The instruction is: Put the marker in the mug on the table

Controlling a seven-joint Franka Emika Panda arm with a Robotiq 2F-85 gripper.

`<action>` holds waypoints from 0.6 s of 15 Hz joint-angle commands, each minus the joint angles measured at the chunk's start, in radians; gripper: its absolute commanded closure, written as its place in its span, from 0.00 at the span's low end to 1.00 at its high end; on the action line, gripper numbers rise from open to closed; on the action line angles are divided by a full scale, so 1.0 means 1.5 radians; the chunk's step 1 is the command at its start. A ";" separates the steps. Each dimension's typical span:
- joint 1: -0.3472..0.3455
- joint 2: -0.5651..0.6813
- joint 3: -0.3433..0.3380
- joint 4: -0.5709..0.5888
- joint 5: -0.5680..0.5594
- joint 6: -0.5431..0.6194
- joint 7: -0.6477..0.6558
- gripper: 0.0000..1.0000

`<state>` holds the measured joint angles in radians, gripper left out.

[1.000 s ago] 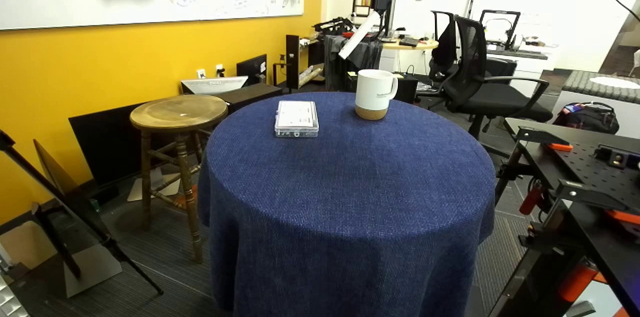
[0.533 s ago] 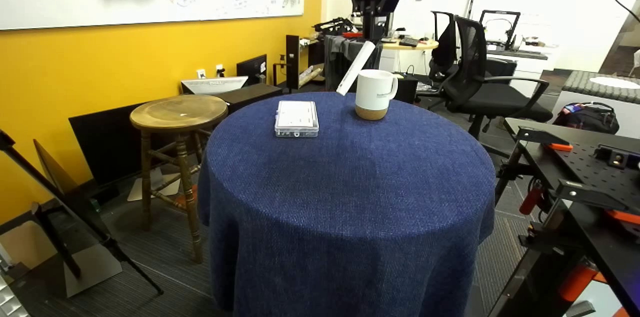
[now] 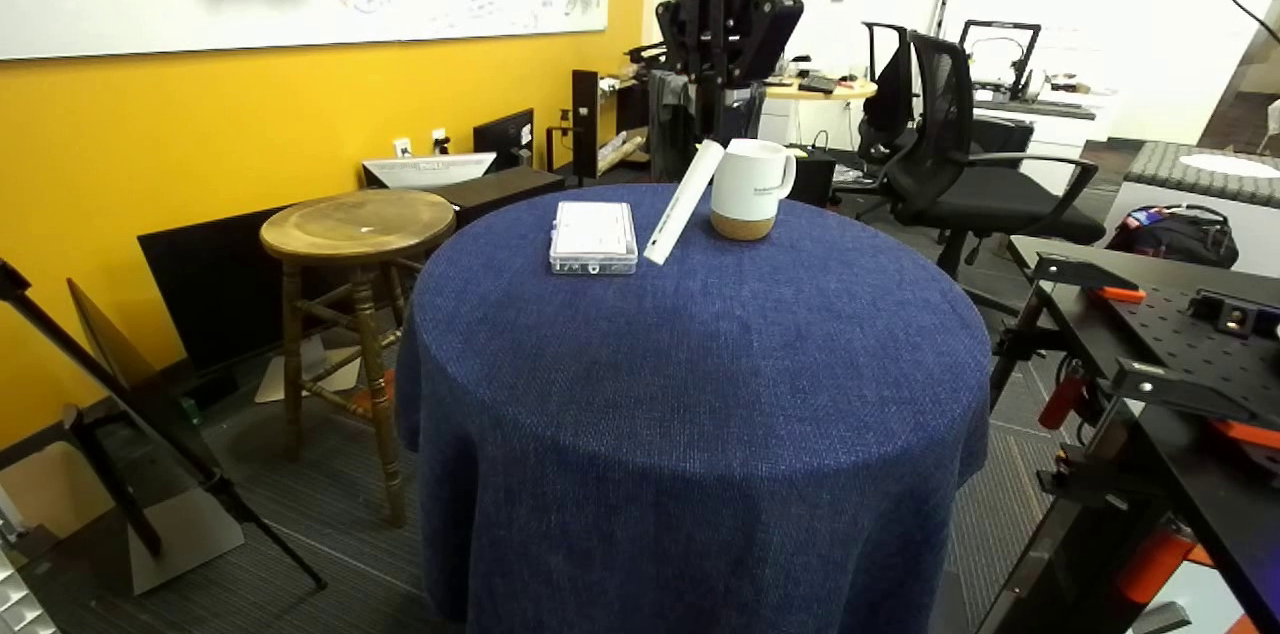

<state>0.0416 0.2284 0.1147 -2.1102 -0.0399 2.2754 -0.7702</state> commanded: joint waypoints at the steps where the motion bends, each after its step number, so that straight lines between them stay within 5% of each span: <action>1: 0.006 0.043 0.025 0.022 0.032 0.043 -0.003 0.95; 9: -0.026 0.101 0.068 -0.005 0.132 0.178 -0.031 0.95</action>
<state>0.0369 0.3619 0.1902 -2.1049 0.1132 2.4745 -0.7849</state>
